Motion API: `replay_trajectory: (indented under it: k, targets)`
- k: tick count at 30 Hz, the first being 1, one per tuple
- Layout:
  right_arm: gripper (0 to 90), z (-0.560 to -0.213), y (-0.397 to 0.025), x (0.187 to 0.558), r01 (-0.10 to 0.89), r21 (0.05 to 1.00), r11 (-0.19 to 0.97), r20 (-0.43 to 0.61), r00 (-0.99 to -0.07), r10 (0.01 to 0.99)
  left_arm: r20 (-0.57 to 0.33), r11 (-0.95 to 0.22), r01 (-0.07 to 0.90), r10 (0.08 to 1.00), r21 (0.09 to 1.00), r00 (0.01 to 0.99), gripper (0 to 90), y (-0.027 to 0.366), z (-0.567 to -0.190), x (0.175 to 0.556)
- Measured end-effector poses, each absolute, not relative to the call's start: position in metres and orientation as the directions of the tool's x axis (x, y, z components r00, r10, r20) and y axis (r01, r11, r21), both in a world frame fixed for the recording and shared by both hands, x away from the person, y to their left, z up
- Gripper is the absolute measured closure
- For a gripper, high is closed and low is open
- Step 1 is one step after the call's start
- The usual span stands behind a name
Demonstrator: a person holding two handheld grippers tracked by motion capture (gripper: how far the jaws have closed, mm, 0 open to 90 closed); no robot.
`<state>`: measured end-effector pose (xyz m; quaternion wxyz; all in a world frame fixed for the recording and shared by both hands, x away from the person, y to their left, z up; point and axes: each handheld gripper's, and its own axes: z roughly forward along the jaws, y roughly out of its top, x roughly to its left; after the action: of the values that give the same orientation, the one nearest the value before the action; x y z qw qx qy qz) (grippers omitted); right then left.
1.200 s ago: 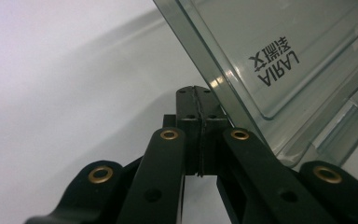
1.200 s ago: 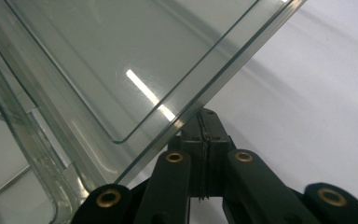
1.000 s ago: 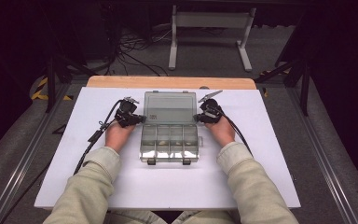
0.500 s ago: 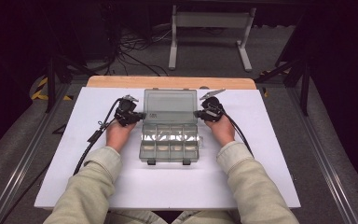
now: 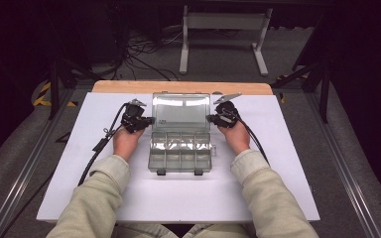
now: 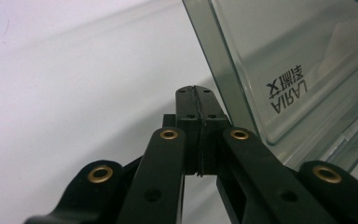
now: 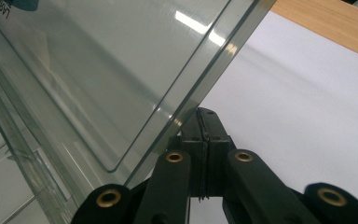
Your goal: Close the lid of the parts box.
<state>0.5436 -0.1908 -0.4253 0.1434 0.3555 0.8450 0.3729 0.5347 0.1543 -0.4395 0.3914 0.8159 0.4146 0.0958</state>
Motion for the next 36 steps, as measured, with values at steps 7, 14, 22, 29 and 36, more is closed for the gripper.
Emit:
replay_trajectory:
  k: [7, 14, 22, 29, 36]
  targets:
    - [90.0, -0.422, -0.191, 0.543, 0.476, 0.748, 0.463, 0.013, -0.707, 0.707, -0.158, -0.346, 0.586, 0.751, 0.733, 0.641, 89.7, 0.155, -0.437, 0.534]
    - [90.0, -0.417, -0.191, 0.541, 0.465, 0.761, 0.452, 0.012, -0.707, 0.707, -0.164, -0.338, 0.578, 0.745, 0.743, 0.646, 89.7, 0.156, -0.434, 0.532]
    - [90.0, -0.408, -0.193, 0.537, 0.442, 0.781, 0.442, 0.01, -0.716, 0.698, -0.16, -0.341, 0.556, 0.729, 0.758, 0.665, 89.7, 0.159, -0.428, 0.529]
    - [90.0, -0.399, -0.195, 0.53, 0.422, 0.798, 0.431, 0.017, -0.73, 0.683, -0.166, -0.336, 0.54, 0.713, 0.772, 0.681, 89.7, 0.162, -0.423, 0.525]
    - [90.0, -0.391, -0.196, 0.522, 0.401, 0.814, 0.421, 0.021, -0.743, 0.669, -0.169, -0.316, 0.509, 0.696, 0.801, 0.697, 89.7, 0.167, -0.418, 0.519]
